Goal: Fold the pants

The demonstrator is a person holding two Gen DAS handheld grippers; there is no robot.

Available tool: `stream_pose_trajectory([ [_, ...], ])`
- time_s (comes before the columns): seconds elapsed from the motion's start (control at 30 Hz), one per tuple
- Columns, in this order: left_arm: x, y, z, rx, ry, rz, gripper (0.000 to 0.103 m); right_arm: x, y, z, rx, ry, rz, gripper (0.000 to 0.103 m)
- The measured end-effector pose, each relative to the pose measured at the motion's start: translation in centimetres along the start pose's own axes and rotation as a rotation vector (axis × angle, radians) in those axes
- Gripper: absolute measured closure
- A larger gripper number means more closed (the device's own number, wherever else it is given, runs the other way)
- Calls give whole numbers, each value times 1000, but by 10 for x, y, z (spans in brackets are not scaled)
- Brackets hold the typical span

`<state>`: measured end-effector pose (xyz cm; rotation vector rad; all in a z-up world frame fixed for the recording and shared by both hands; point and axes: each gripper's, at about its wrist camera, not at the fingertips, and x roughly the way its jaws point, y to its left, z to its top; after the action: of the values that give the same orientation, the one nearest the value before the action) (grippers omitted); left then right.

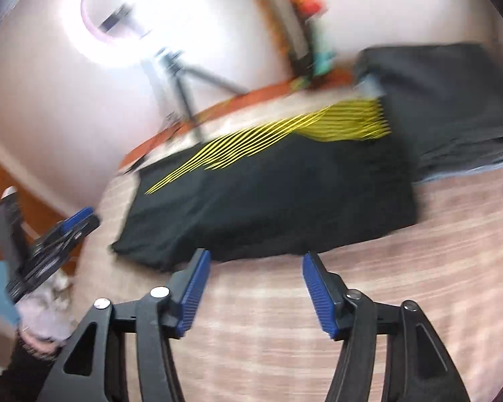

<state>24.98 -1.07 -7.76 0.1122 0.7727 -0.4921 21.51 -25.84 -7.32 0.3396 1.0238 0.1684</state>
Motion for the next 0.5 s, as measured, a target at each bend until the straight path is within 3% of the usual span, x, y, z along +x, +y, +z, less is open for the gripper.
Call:
stream_pose_trajectory([
  [0.27,36,-96,26,195,14,-133,54,-46,-56,7,24,-126,-230,26],
  [0.43,64,-167,34,319,55,-215,47,-64,-98,12,112,-188,-225,26],
  [0.5,75,-199,33,413,50,-218,47,-67,-114,13,157,-203,-208,26],
])
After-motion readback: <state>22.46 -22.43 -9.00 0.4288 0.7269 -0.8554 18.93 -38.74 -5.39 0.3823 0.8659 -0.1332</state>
